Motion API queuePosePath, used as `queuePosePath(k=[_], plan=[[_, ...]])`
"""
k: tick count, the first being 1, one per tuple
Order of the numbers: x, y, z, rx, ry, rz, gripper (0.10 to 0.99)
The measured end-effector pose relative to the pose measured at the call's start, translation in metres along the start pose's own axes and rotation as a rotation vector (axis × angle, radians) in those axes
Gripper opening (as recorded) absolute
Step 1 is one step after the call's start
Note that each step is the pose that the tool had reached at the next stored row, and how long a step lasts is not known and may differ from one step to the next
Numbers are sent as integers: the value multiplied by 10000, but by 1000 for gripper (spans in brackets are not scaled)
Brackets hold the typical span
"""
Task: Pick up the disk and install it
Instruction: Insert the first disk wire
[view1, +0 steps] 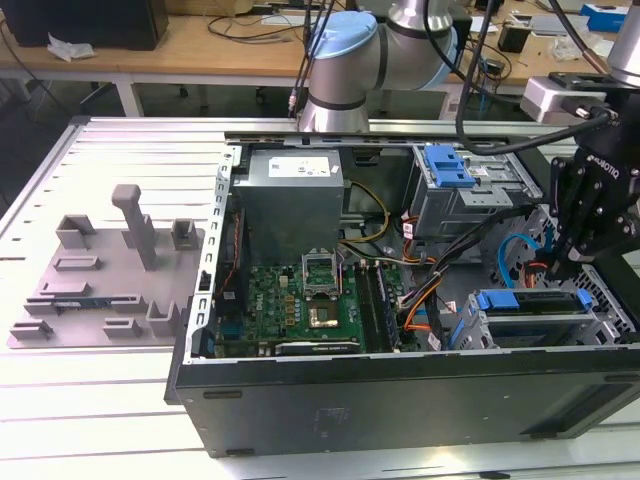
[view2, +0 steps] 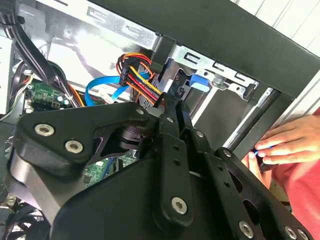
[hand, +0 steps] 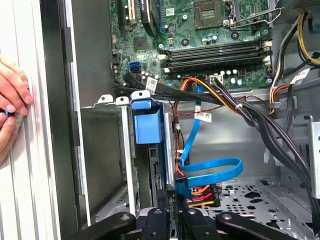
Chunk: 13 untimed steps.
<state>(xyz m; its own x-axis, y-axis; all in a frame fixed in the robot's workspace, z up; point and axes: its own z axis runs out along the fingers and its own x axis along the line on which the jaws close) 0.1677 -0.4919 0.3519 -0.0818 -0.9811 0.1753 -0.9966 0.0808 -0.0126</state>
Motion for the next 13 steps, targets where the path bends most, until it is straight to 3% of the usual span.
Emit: queuePosePath(k=[7,13], plan=[[61,16,10,87,-269,-213,169],[90,31,15,164,-348,-544,169]])
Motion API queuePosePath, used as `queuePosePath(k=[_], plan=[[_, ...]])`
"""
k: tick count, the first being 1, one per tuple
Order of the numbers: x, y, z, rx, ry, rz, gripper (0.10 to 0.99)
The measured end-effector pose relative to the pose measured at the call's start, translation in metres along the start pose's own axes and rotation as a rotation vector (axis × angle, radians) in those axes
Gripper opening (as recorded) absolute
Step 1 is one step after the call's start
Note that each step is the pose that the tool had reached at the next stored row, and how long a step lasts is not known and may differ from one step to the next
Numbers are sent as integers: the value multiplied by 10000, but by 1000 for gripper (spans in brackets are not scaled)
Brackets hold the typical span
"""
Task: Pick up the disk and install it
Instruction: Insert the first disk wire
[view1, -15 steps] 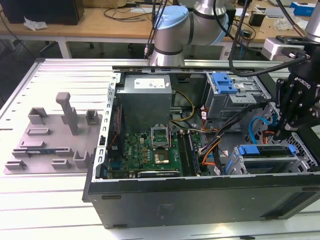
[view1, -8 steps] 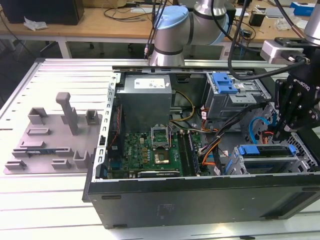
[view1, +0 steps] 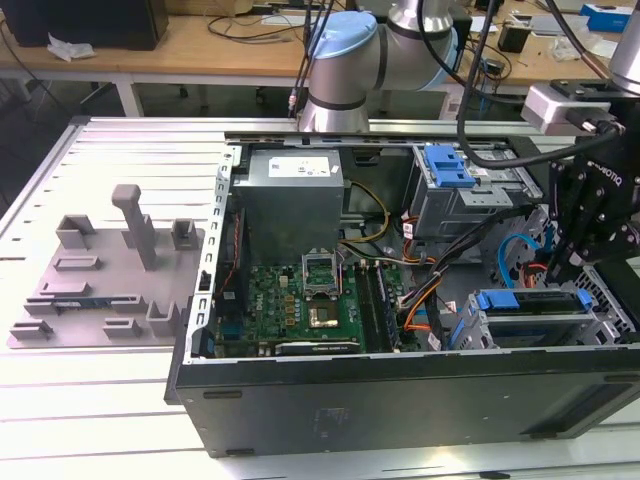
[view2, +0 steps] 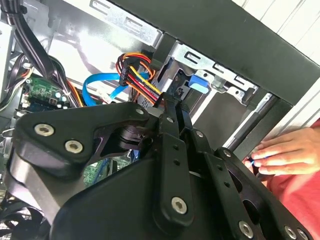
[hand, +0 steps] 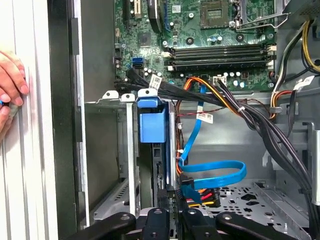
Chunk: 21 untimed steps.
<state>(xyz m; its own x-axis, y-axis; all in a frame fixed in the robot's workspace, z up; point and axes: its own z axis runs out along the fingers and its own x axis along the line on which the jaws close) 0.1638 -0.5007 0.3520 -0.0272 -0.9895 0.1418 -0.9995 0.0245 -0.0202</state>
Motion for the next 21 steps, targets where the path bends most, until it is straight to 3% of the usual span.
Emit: queuePosePath(k=[21], plan=[[33,12,5,2,-11,-12,169]])
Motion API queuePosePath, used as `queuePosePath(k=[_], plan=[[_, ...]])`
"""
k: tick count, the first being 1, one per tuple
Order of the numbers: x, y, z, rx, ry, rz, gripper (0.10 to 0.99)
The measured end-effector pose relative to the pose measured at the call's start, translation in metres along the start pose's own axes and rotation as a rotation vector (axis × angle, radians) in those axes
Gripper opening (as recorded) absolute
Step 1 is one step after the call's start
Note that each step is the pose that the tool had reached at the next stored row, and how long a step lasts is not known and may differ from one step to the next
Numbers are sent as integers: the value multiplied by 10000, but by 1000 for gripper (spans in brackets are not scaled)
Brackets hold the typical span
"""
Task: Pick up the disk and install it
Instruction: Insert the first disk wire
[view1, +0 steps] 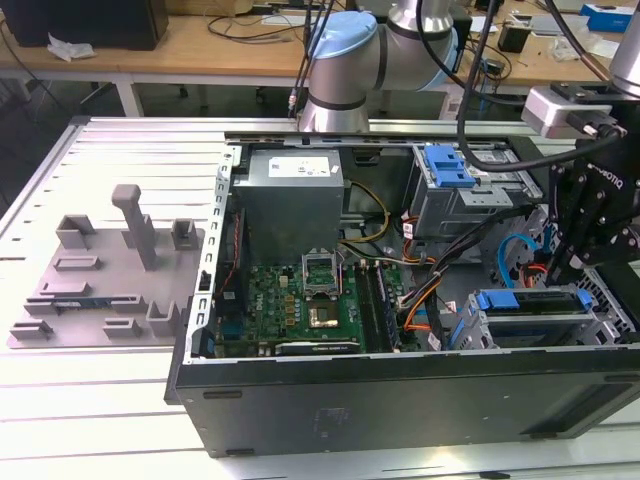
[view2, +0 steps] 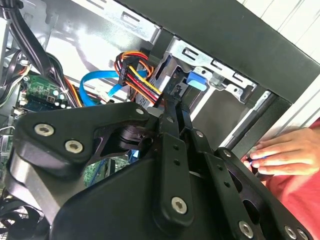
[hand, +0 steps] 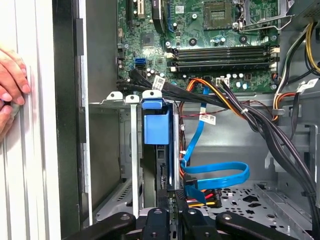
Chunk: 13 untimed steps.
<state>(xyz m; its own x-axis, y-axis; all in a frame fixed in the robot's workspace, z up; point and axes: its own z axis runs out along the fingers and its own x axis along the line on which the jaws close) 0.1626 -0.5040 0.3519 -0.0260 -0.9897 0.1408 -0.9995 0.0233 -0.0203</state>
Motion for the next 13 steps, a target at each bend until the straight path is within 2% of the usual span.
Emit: queuePosePath(k=[5,13], plan=[[15,0,2,-28,5,200,169],[18,-1,2,-29,5,207,169]])
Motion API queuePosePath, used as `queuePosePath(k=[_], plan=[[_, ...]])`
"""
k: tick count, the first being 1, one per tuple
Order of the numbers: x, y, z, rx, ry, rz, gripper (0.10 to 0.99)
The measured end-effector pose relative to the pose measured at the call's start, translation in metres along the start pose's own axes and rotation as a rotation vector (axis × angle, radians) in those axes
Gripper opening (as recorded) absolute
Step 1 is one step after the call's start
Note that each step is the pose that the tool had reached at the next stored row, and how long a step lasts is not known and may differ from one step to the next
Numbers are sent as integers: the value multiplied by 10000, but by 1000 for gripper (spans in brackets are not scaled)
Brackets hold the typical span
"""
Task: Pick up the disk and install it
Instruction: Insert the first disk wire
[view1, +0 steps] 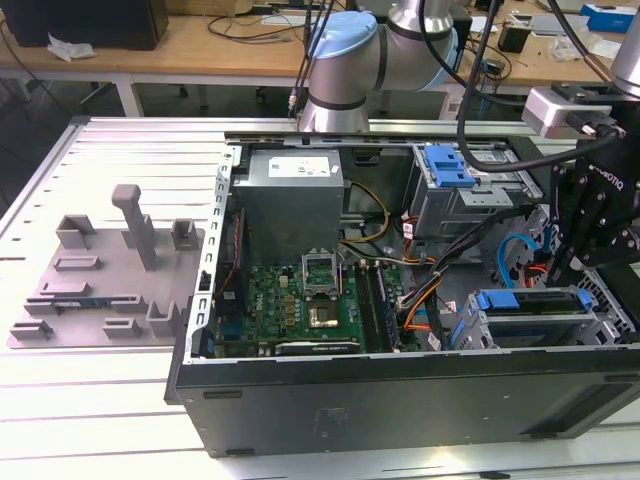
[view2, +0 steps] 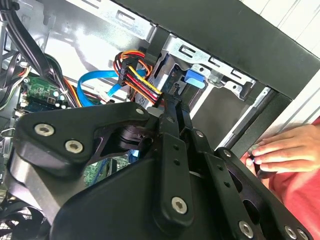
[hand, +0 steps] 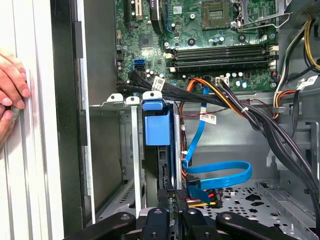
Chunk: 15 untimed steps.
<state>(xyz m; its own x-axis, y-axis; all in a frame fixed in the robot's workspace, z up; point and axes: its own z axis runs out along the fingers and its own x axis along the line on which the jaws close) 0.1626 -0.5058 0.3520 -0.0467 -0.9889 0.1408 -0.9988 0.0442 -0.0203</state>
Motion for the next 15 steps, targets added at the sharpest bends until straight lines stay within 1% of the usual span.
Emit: queuePosePath(k=[10,15], plan=[[30,0,5,4,-2,-31,169],[32,0,5,5,-3,-33,169]])
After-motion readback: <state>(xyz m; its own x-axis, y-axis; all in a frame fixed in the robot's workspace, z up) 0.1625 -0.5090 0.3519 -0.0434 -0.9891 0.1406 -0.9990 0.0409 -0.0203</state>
